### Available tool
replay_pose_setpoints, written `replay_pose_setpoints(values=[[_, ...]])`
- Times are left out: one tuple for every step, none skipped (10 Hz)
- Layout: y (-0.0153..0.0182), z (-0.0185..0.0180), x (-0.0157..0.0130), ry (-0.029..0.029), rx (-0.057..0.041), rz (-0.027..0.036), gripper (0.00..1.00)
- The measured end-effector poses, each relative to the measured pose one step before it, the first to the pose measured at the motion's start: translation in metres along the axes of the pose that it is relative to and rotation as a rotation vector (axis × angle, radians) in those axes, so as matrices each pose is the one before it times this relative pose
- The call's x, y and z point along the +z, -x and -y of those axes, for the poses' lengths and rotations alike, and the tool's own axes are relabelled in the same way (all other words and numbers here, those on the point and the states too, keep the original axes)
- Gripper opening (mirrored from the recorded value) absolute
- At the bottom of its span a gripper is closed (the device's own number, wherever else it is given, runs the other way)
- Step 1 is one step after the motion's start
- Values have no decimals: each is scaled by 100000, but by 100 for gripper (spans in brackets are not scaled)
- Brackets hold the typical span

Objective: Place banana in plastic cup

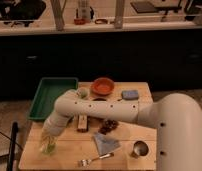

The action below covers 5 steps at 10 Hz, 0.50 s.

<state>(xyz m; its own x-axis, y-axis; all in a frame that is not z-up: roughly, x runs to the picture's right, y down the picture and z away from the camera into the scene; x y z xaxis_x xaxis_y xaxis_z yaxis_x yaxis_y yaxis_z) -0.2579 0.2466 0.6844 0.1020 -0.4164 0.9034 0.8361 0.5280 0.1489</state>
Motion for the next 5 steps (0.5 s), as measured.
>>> replay_pose_setpoints(values=[[95, 49, 158, 368, -144, 373, 39], [58, 76, 96, 414, -151, 231, 48], [1, -6, 79, 511, -44, 118, 58], [-36, 43, -41, 515, 42, -242, 68], [-63, 34, -16, 552, 42, -235, 78]])
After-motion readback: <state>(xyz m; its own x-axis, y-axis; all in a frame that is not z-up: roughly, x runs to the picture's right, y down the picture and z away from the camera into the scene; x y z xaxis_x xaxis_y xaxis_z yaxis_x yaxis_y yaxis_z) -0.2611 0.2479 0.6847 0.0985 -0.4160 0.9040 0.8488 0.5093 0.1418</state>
